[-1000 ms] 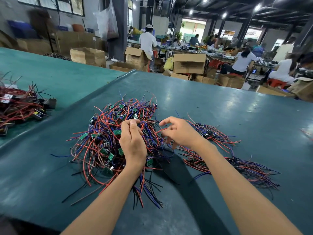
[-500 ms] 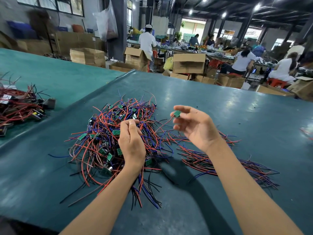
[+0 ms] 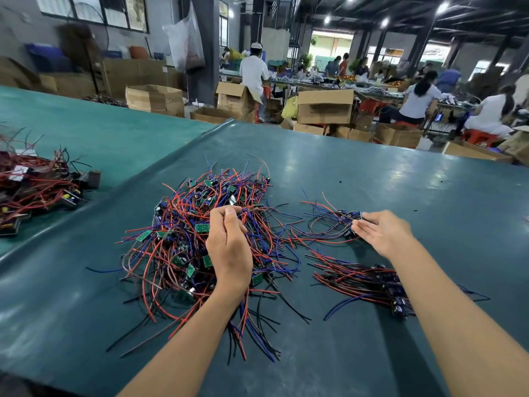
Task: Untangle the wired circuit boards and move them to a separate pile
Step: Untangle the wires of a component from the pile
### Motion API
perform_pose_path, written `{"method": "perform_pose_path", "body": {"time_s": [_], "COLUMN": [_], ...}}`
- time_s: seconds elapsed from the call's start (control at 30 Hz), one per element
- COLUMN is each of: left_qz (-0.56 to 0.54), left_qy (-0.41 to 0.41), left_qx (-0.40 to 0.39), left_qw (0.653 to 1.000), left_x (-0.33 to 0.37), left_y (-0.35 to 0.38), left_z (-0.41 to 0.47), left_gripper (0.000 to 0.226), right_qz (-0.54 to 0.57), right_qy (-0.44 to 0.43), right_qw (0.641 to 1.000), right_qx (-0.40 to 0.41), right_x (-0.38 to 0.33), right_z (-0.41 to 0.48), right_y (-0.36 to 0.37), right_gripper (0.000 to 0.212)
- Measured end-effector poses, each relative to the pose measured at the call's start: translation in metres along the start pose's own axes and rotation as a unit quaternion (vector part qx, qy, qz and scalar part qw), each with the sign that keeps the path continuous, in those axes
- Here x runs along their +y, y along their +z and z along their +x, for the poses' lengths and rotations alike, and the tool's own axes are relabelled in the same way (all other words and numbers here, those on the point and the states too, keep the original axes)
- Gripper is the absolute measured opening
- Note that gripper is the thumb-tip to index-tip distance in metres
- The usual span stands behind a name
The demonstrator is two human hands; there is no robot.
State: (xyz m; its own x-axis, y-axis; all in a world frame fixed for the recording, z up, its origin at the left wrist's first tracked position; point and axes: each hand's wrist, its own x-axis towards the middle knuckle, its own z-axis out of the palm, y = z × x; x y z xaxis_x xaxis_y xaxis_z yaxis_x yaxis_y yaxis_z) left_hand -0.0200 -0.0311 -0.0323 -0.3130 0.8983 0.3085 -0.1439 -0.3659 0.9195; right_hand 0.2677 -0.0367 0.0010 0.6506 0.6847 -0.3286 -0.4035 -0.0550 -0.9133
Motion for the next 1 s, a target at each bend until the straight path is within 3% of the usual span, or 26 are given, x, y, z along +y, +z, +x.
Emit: {"method": "perform_pose_path", "body": {"time_s": [0.17, 0.23, 0.3, 0.37, 0.43, 0.5, 0.53, 0.67, 0.77, 0.87, 1.0], "left_qz": [0.082, 0.120, 0.181, 0.227, 0.258, 0.338, 0.402, 0.627, 0.688, 0.693, 0.648], "left_qy": [0.021, 0.048, 0.166, 0.319, 0.374, 0.355, 0.324, 0.101, 0.039, 0.084, 0.107], "left_qx": [-0.023, -0.062, -0.104, -0.101, -0.084, -0.087, -0.102, -0.189, -0.224, -0.218, -0.233], "left_qw": [0.996, 0.990, 0.964, 0.915, 0.887, 0.867, 0.850, 0.749, 0.690, 0.683, 0.718], "left_x": [-0.006, -0.005, 0.003, 0.014, 0.024, 0.029, 0.031, 0.035, 0.029, 0.021, 0.019], "left_y": [0.001, 0.001, 0.002, 0.002, 0.003, 0.002, 0.002, 0.001, 0.002, 0.002, -0.004], "left_z": [0.000, -0.002, -0.004, -0.007, 0.001, 0.014, 0.022, 0.061, 0.076, 0.078, 0.086], "left_gripper": [0.015, 0.014, 0.016, 0.018, 0.021, 0.029, 0.036, 0.040, 0.035, 0.031, 0.026], "right_qz": [0.015, -0.076, -0.184, -0.274, -0.392, -0.480, -0.486, -0.456, -0.451, -0.448, -0.446], "right_qy": [-0.089, -0.168, -0.242, -0.310, -0.365, -0.419, -0.441, -0.492, -0.503, -0.486, -0.478], "right_qw": [0.995, 0.981, 0.942, 0.884, 0.807, 0.732, 0.717, 0.712, 0.705, 0.709, 0.703], "right_qx": [-0.029, -0.066, -0.142, -0.219, -0.248, -0.241, -0.234, -0.207, -0.218, -0.245, -0.280], "right_x": [0.004, 0.018, 0.039, 0.066, 0.095, 0.120, 0.130, 0.141, 0.141, 0.137, 0.128], "right_z": [-0.049, -0.080, -0.112, -0.137, -0.148, -0.150, -0.150, -0.152, -0.156, -0.156, -0.153], "right_y": [0.034, 0.051, 0.066, 0.077, 0.081, 0.078, 0.075, 0.069, 0.066, 0.058, 0.050], "right_gripper": [0.011, 0.024, 0.024, 0.020, 0.013, 0.019, 0.022, 0.024, 0.025, 0.031, 0.028]}}
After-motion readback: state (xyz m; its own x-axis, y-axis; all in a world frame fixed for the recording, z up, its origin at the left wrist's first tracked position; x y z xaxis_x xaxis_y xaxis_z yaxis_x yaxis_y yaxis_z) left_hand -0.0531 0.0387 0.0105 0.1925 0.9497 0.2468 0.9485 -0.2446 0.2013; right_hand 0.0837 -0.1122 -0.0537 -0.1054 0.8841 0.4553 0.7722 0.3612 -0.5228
